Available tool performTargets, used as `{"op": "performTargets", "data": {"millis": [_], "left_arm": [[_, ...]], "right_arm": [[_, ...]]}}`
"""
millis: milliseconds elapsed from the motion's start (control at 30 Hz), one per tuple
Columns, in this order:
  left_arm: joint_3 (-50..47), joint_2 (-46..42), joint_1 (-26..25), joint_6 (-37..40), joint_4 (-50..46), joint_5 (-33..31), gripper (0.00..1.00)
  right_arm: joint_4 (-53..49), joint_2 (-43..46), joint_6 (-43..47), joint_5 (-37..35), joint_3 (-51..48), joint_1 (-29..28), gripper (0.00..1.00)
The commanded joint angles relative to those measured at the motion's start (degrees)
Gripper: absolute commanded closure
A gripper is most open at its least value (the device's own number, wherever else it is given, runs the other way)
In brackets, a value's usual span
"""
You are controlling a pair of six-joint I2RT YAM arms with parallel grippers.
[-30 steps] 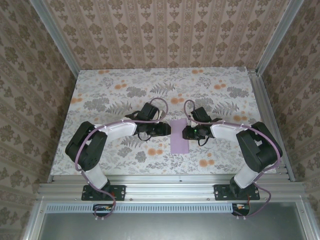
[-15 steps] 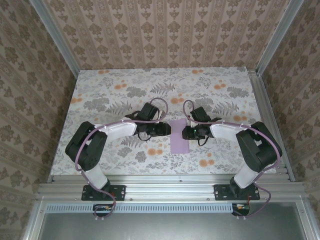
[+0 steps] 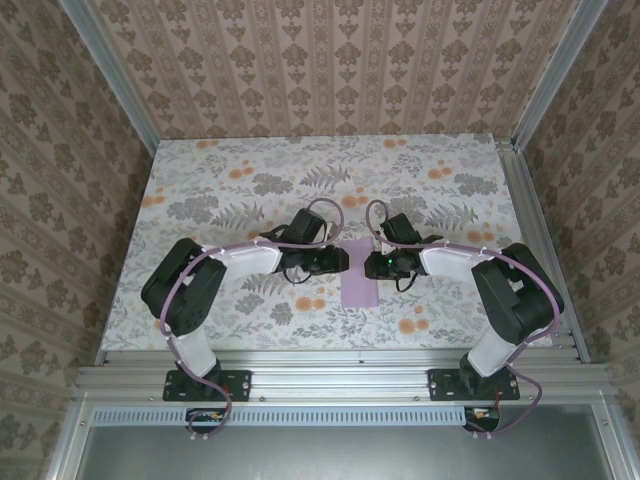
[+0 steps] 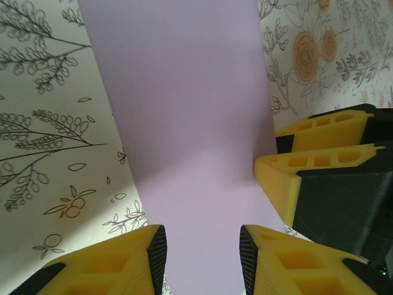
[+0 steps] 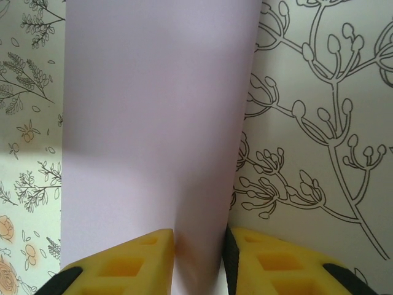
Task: Fold a paper plane with a square sheet of paper (pick it up from the middle)
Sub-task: Hold the square sheet of paper at the center of the table.
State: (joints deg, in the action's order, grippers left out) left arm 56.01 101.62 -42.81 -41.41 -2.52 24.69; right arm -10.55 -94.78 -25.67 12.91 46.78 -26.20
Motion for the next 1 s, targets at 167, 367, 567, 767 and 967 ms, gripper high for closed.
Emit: {"op": "performTargets", "data": {"millis": [167, 367, 567, 767, 967], "left_arm": [[0.71, 1.73, -0.61, -3.50, 3.58, 0.02, 0.60], [1.18, 2.66, -0.83, -3.59, 3.64, 0.27, 0.60], [1.14, 3.49, -1.18, -3.75, 4.00, 0.43, 0.60], [1.34, 4.26, -1.64, -4.11, 4.98, 0.93, 0.60], [1.60, 5.79, -2.01, -4.20, 5.43, 1.15, 0.61]], "right_arm": [[-1.22, -1.28, -1.70, -0.67, -0.33, -0.61, 0.69], [-0.99, -1.38, -2.46, -0.86, -0.62, -0.61, 0.69], [-0.53, -1.48, -2.76, -0.87, -1.04, -0.69, 0.69], [-0.23, -1.63, -2.55, -0.78, -1.34, -0.79, 0.69], [0.14, -1.88, -2.63, -0.73, -1.72, -0.96, 0.69]]}}
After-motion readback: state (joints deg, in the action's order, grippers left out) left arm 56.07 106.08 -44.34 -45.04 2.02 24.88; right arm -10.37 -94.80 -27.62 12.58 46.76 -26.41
